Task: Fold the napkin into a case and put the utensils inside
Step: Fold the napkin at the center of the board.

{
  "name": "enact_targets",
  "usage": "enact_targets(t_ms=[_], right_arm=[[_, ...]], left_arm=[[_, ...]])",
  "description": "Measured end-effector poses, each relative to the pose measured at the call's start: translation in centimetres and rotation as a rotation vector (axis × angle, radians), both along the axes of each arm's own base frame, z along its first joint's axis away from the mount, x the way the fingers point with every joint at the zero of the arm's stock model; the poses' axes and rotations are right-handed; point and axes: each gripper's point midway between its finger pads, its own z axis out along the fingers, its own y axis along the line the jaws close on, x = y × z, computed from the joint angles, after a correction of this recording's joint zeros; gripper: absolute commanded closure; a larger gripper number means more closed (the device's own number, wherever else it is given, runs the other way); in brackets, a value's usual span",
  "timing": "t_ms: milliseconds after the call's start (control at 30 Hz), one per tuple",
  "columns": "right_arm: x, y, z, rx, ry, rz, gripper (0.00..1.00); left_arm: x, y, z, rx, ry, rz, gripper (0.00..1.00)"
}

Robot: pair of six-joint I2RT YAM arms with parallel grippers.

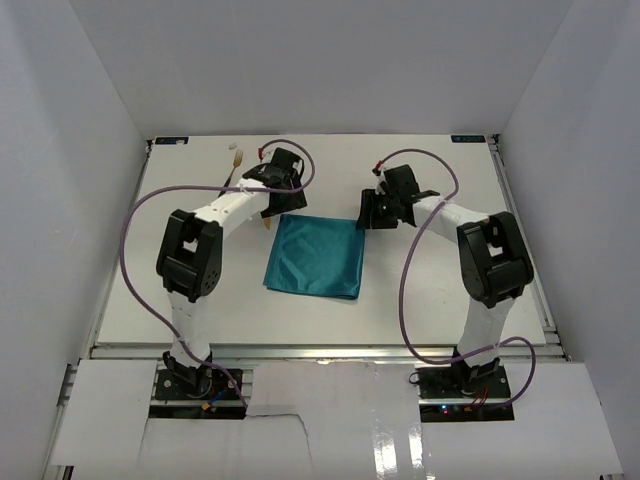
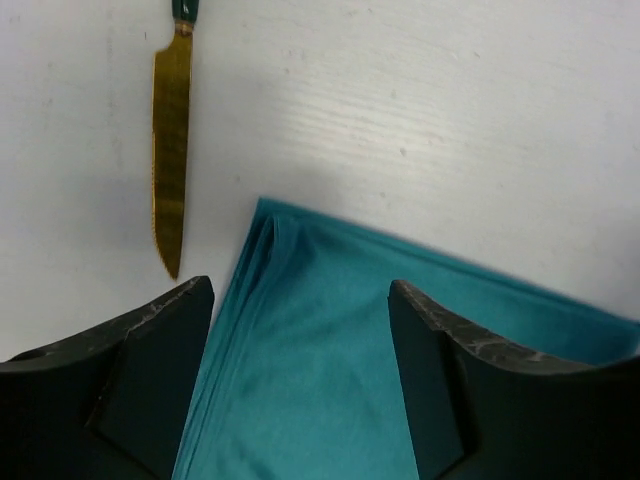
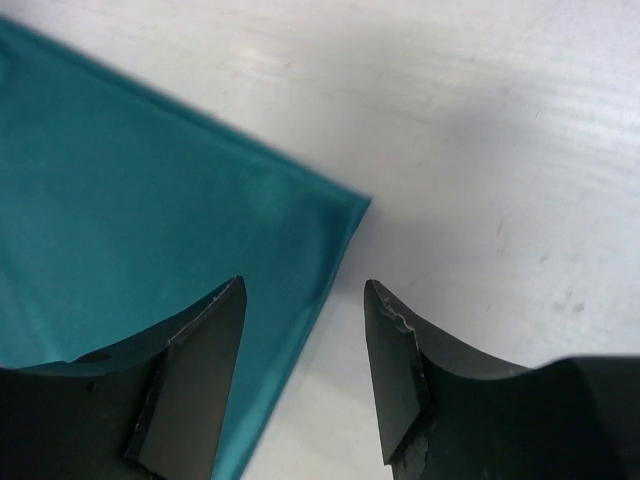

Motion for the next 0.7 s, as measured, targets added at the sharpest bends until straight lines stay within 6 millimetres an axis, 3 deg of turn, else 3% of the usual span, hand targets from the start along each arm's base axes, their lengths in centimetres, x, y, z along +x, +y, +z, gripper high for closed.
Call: enact_targets(t_ms=[100,233,333,433,533,700], right_arm=[[-2.5,0.2,2.0,0.041,-0.026,0.039,0.44],[-7.7,1.1,4.0,0.124,-0.043,0.116,0.65],[-11.3,1.6,3.5,0.159,-0.013,0.153,0.76],[-14.7,2.3,1.7,0.153,0.055,0.189,0.80],[-16.9,3.2,0.6,0.139,0.096,0.226,0.80],[-18.6,4.5,-0.6,0.110,0.128,0.269,0.81]], left_arm=[[-1.9,-0.3,2.2,-0.032,-0.027,-0.010,0.21],[-4.0,-1.2,3.4,-0.082,-0.046,-0.038,0.30],[-5.0,-1.7,2.5,-0.095,-0.028,-0.060,0.40],[-5.4,-2.0,1.1,-0.101,0.002,-0.069,0.44],[-5.1,-2.3,-0.2,-0.100,0.017,-0.073,0.47],[-4.7,-2.2,-3.2,-0.078,0.063,-0.061,0.48]])
